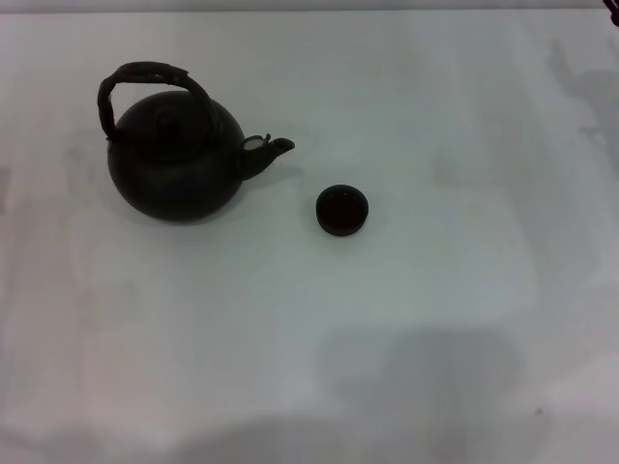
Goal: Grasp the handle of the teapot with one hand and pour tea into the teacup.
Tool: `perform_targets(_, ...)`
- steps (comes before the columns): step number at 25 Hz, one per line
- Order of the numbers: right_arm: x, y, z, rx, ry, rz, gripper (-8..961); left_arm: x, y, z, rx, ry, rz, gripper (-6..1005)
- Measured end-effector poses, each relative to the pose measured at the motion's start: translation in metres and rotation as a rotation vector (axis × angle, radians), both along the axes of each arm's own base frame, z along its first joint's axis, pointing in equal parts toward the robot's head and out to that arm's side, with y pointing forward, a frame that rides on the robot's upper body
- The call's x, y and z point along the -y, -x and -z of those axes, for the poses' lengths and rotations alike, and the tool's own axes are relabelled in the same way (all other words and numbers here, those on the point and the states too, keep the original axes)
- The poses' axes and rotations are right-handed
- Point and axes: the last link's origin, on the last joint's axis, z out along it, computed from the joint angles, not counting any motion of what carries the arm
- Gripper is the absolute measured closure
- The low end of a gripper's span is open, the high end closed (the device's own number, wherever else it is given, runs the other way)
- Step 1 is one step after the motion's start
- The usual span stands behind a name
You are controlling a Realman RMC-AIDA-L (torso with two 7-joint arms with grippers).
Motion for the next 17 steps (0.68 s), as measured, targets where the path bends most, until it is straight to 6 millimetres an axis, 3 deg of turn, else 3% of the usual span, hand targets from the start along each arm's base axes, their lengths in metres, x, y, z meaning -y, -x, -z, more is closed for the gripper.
perform_targets(17, 0.004, -0.003, 0.002, 0.083, 0.013, -0.007, 82, -0.019, -0.012, 0.004, 0.009, 0.031, 0.042, 139)
